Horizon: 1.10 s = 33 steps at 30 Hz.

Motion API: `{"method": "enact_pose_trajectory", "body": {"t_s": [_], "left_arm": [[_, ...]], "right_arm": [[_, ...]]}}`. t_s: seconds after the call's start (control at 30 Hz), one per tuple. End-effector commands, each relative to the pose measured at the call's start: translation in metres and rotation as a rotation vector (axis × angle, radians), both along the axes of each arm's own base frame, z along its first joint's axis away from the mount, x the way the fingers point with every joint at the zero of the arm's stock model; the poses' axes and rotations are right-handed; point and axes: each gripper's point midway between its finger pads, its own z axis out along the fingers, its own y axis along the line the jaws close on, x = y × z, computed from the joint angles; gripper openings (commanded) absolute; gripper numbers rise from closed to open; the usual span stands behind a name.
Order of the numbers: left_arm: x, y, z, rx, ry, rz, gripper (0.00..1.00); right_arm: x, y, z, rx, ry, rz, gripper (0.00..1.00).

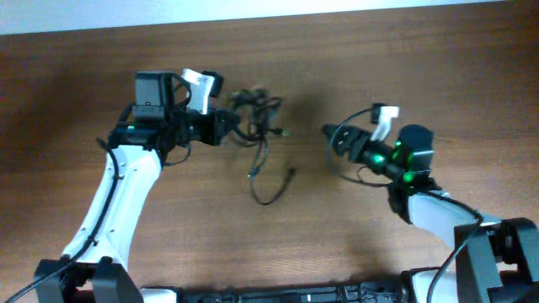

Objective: Untangle cables
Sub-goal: 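Pull the grippers apart sideways to stretch the cables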

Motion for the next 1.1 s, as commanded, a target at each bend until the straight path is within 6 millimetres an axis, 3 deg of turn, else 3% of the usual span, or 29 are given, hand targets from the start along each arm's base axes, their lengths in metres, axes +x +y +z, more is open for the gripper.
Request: {"method": "enact_pose_trajectory", "body": {"t_s": [0.0, 0.07, 0.23, 0.37, 0.4, 0.47, 0.5, 0.53, 0.63, 0.7, 0.77, 0.8, 0.97, 1.07], "left_arm": [[-0.016, -0.022, 0.02, -0.054, -0.055, -0.105, 0.0], [-0.02, -0.029, 0.02, -0.02, -0.128, -0.184, 0.0], [-0.033, -0.05, 0.02, 0.002, -0.187, -0.29, 0.0], [-0.042, -0.065, 0.02, -0.003, -0.191, -0.335, 0.0], [-0.044, -0.068, 0.02, -0.004, -0.193, -0.343, 0.0], [-0.046, -0.072, 0.021, -0.005, -0.2, -0.355, 0.0], [-0.046, -0.072, 0.02, -0.001, -0.199, -0.354, 0.0], [-0.043, -0.069, 0.017, 0.023, -0.197, -0.337, 0.0], [-0.017, -0.021, -0.019, 0.277, -0.071, -0.038, 0.0], [-0.005, 0.043, -0.04, 0.474, 0.062, 0.329, 0.0], [-0.005, 0.087, -0.047, 0.544, 0.15, 0.574, 0.0], [-0.006, 0.1, -0.048, 0.542, 0.178, 0.641, 0.0], [0.001, 0.145, -0.047, 0.474, 0.241, 0.839, 0.0], [0.002, 0.17, -0.047, 0.428, 0.283, 0.963, 0.0]], "right_arm": [[-0.013, 0.039, 0.01, -0.031, -0.075, 0.11, 0.73], [-0.01, 0.049, 0.019, 0.02, -0.058, 0.072, 0.73], [0.005, 0.043, 0.041, 0.205, 0.017, -0.06, 0.73], [0.002, 0.05, 0.044, 0.244, 0.045, -0.054, 0.59], [0.0, 0.053, 0.042, 0.24, 0.053, -0.05, 0.52], [-0.001, 0.058, 0.042, 0.238, 0.053, -0.049, 0.29], [0.0, 0.057, 0.047, 0.246, 0.028, -0.048, 0.07], [0.002, 0.055, 0.058, 0.261, -0.018, -0.049, 0.04], [-0.005, 0.027, 0.134, 0.316, -0.384, 0.047, 0.04], [-0.017, -0.007, 0.171, 0.283, -0.62, 0.062, 0.04], [-0.003, -0.049, 0.158, 0.233, -0.565, -0.019, 0.04], [0.004, -0.064, 0.148, 0.223, -0.511, -0.056, 0.04], [0.029, -0.141, 0.058, 0.015, -0.248, -0.3, 0.04], [0.029, -0.167, 0.034, -0.061, -0.189, -0.384, 0.04]]}}
